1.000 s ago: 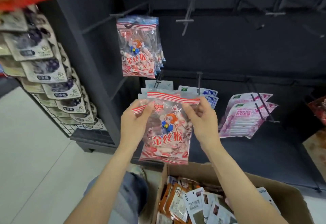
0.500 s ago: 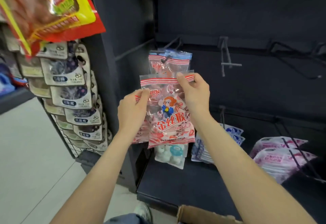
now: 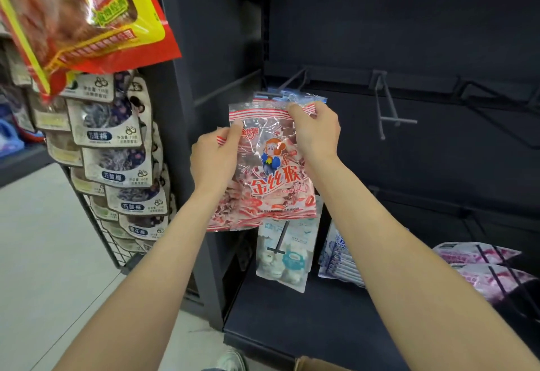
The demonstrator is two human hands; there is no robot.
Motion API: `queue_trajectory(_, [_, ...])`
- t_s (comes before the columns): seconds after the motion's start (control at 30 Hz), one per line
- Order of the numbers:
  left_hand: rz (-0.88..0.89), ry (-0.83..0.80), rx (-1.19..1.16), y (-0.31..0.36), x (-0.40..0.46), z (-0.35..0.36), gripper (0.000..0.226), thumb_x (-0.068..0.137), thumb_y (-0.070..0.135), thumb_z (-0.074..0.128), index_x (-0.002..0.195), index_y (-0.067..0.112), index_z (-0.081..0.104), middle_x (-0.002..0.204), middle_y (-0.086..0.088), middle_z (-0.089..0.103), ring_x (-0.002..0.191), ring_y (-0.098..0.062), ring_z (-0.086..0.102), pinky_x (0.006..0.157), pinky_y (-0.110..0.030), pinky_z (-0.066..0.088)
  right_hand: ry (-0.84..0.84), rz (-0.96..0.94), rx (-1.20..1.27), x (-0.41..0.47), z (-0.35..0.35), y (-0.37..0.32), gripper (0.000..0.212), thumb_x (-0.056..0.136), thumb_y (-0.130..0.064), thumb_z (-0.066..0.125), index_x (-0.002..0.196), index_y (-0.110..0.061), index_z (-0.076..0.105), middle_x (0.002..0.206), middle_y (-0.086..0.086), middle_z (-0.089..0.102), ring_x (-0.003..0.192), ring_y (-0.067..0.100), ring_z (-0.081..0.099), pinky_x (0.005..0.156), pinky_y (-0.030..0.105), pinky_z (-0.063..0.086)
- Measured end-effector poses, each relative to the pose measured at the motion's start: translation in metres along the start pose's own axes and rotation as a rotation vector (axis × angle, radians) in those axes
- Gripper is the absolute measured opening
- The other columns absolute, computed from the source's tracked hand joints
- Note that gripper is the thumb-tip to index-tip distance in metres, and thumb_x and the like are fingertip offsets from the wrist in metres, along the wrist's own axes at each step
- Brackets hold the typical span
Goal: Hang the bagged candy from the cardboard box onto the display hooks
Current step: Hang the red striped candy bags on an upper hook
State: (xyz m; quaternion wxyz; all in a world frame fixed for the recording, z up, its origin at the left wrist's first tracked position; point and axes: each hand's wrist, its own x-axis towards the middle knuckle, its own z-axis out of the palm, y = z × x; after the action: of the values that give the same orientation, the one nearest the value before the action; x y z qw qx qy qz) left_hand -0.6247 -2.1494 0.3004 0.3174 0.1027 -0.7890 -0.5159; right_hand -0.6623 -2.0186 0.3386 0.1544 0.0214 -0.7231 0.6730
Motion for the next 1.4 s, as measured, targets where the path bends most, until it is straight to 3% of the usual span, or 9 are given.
queue_trajectory(0.13, [-0.015,-0.042,0.032,-0.008,0.006,0.007,0.045,0.095,0.044,0.048,0.067,0.012,0.065,0.068,-0.001,0.067,0.069,-0.020,0.065,0.067,-0.034,0.047,0.020,-0.007,-0.077,-0.001,-0.003,0.007,0.030,0.084,-0.039,0.062,0.086,-0.012,0.050,0.102,0.012,0.068,0.091,0.031,0.067,0.084,0.051,0.054])
queue_trajectory(0.4, [-0.050,-0.033,0.111,-0.015,0.015,0.018,0.050,0.095,0.049,0.045,0.085,0.006,0.070,0.082,-0.008,0.071,0.076,-0.023,0.067,0.078,-0.043,0.055,0.032,-0.152,-0.260,0.013,-0.007,0.019,0.036,0.091,-0.036,0.059,0.085,-0.002,0.055,0.080,0.008,0.066,0.067,0.019,0.064,0.068,0.042,0.054])
queue_trajectory(0.63, [-0.010,-0.031,0.281,-0.008,0.040,0.046,0.052,0.095,0.049,0.047,0.052,0.020,0.048,0.055,0.000,0.053,0.055,-0.017,0.053,0.051,-0.025,0.036,0.222,-0.356,-0.594,0.042,-0.008,0.029,0.031,0.089,-0.044,0.060,0.097,-0.014,0.060,0.102,-0.002,0.040,0.093,0.016,0.050,0.072,0.029,0.043])
queue_trajectory(0.8, [0.006,-0.038,0.272,-0.010,0.042,0.054,0.054,0.094,0.053,0.044,0.054,0.018,0.046,0.055,0.000,0.052,0.051,-0.014,0.049,0.049,-0.026,0.034,0.261,-0.350,-0.662,0.057,-0.006,0.032,0.032,0.090,-0.043,0.060,0.102,-0.014,0.061,0.107,0.003,0.046,0.086,0.018,0.052,0.068,0.030,0.041])
queue_trajectory(0.93, [0.197,-0.033,0.360,-0.025,0.013,0.028,0.053,0.098,0.049,0.038,0.060,0.014,0.052,0.056,-0.001,0.055,0.052,-0.014,0.050,0.051,-0.026,0.034,0.241,-0.280,-0.658,0.053,-0.007,0.028,0.031,0.093,-0.040,0.057,0.111,-0.014,0.059,0.116,0.005,0.050,0.085,0.021,0.056,0.068,0.029,0.034])
queue_trajectory(1.03, [0.320,-0.056,0.585,-0.037,-0.013,-0.006,0.052,0.099,0.045,0.037,0.054,0.019,0.039,0.049,0.003,0.045,0.047,-0.017,0.045,0.050,-0.033,0.029,0.188,-0.186,-0.505,0.043,-0.012,0.026,0.027,0.093,-0.019,0.057,0.120,-0.016,0.053,0.119,0.005,0.054,0.090,0.018,0.056,0.074,0.026,0.034])
queue_trajectory(1.13, [0.365,-0.077,0.636,-0.031,-0.030,-0.037,0.052,0.098,0.044,0.040,0.051,0.022,0.040,0.045,0.002,0.044,0.048,-0.024,0.050,0.053,-0.036,0.039,0.086,-0.133,-0.274,0.012,-0.022,0.026,0.030,0.092,-0.015,0.058,0.120,-0.017,0.049,0.118,0.005,0.053,0.076,0.002,0.049,0.074,0.021,0.036])
queue_trajectory(1.3, [0.193,-0.122,0.295,0.020,-0.033,-0.057,0.044,0.097,0.044,0.045,0.063,0.025,0.066,0.053,-0.004,0.063,0.049,-0.011,0.058,0.061,-0.029,0.046,-0.443,-0.111,-0.009,-0.074,-0.050,0.024,0.032,0.090,-0.038,0.060,0.119,-0.024,0.057,0.116,-0.011,0.060,0.104,-0.002,0.056,0.088,0.013,0.042])
queue_trajectory(1.4, [0.056,-0.085,-0.043,0.050,-0.035,-0.050,0.044,0.096,0.042,0.049,0.062,0.019,0.064,0.054,-0.007,0.063,0.047,-0.015,0.058,0.050,-0.025,0.044,-0.489,-0.034,0.084,-0.095,-0.061,0.016,0.032,0.086,-0.038,0.065,0.115,-0.026,0.059,0.104,-0.011,0.070,0.096,0.000,0.064,0.077,0.008,0.047])
